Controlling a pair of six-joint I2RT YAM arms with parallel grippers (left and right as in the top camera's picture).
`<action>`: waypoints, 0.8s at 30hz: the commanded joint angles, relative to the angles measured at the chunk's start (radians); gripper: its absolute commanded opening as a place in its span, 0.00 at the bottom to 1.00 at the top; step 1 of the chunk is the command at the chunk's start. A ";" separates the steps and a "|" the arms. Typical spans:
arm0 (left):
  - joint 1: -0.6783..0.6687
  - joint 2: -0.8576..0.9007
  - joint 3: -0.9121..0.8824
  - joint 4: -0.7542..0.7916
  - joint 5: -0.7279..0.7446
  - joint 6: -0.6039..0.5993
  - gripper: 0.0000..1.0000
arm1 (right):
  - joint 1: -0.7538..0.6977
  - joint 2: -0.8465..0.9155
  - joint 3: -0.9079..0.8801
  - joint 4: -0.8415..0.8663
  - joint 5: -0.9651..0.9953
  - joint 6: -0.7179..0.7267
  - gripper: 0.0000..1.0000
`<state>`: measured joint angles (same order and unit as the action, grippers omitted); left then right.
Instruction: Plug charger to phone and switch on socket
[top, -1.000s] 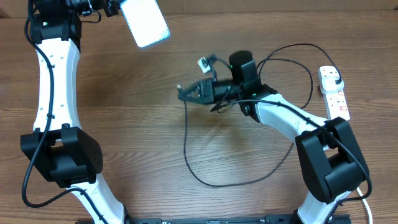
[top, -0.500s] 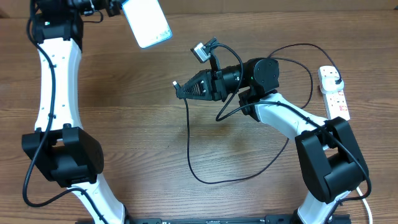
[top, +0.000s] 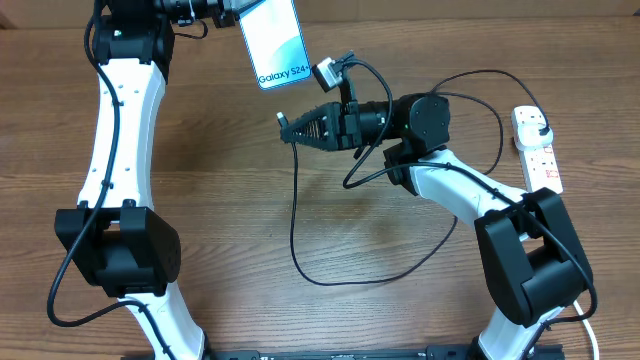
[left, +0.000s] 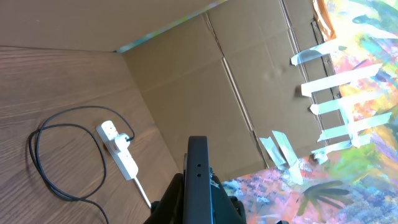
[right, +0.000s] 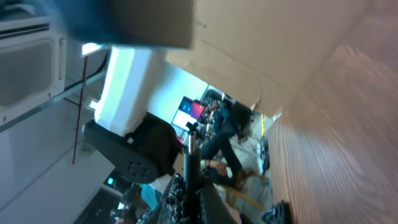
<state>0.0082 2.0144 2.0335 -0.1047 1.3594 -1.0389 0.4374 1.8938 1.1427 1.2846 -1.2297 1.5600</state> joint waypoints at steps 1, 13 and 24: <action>0.004 -0.016 0.010 0.004 0.021 0.023 0.04 | -0.022 -0.002 0.005 0.036 0.064 0.011 0.04; -0.016 -0.016 0.010 0.004 0.021 0.032 0.04 | -0.053 -0.002 0.006 0.050 0.130 0.012 0.04; -0.042 -0.016 0.009 0.003 0.020 0.041 0.04 | -0.053 -0.002 0.005 0.050 0.149 0.022 0.04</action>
<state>-0.0200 2.0144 2.0335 -0.1047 1.3571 -1.0233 0.3885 1.8938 1.1427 1.3247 -1.1179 1.5745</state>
